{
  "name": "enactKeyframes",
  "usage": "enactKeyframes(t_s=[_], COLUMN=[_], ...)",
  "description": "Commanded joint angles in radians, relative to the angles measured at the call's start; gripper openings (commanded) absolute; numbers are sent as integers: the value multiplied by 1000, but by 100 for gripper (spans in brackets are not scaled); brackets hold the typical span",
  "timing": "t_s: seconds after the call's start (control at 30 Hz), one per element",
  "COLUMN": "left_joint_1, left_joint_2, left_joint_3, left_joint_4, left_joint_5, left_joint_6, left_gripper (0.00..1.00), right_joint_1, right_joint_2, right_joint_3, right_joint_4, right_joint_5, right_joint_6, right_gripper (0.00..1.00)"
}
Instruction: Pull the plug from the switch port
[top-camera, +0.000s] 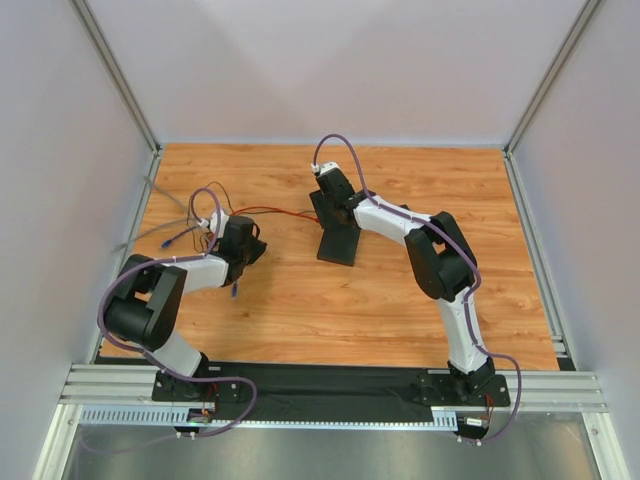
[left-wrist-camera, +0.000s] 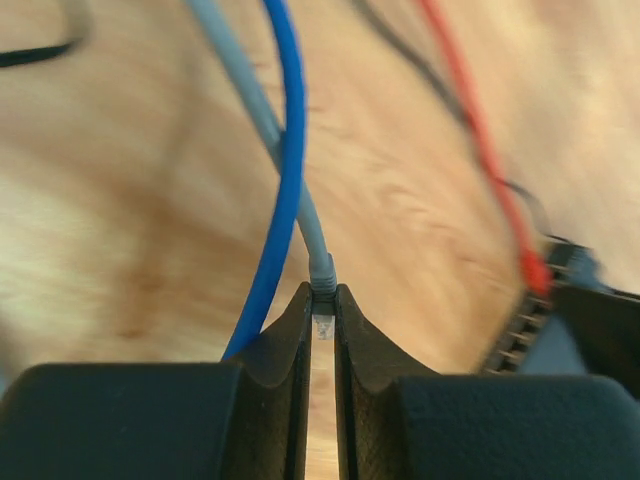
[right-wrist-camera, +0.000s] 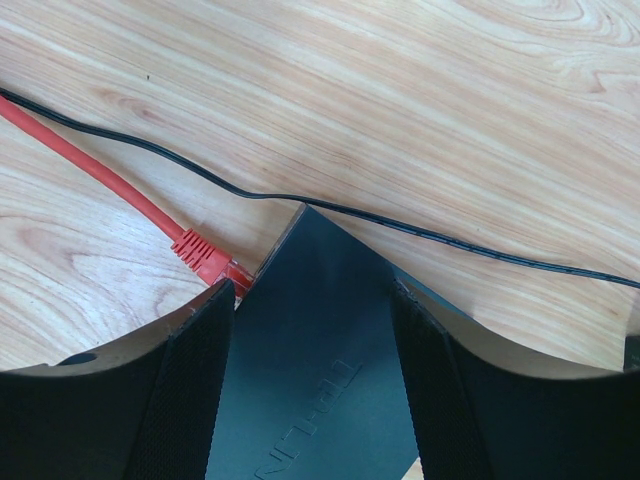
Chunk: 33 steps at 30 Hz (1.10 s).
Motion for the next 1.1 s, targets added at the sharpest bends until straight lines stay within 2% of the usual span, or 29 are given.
enactKeyframes(t_s=[0.0,0.13,0.33,0.43,0.47,0.53,0.6,0.8,0.93,1.07], left_joint_1=[40,45,44,45,44,39,34,17,-35,-61], left_joint_2=[7,-35,-76,-84,-93,-114,-131,-211,-263,-216], left_joint_3=[21,18,-19,-27,-34,-83,-111,-122,-126,-104], left_joint_4=[-130,-180,-153,-84,-52,71,122,141,198,255], left_joint_5=[0,-57,-65,-11,12,47,49,41,24,85], left_joint_6=[-6,3,-29,0,32,46,50,109,159,158], left_gripper=[0,0,2,20,35,50,52,53,52,52], right_joint_1=[-24,-24,-24,-25,-25,-24,-25,-24,-22,-24], right_joint_2=[54,56,57,54,52,43,30,-30,-136,-242], right_joint_3=[-52,-47,-47,-49,-49,-55,-62,-108,-222,-326], right_joint_4=[-144,-147,-144,-142,-141,-129,-115,-52,110,230], right_joint_5=[-36,-36,-50,-54,-57,-76,-99,-102,-97,-93], right_joint_6=[33,33,39,41,47,53,64,80,100,129], right_gripper=[65,65,65,65,65,65,65,66,69,71])
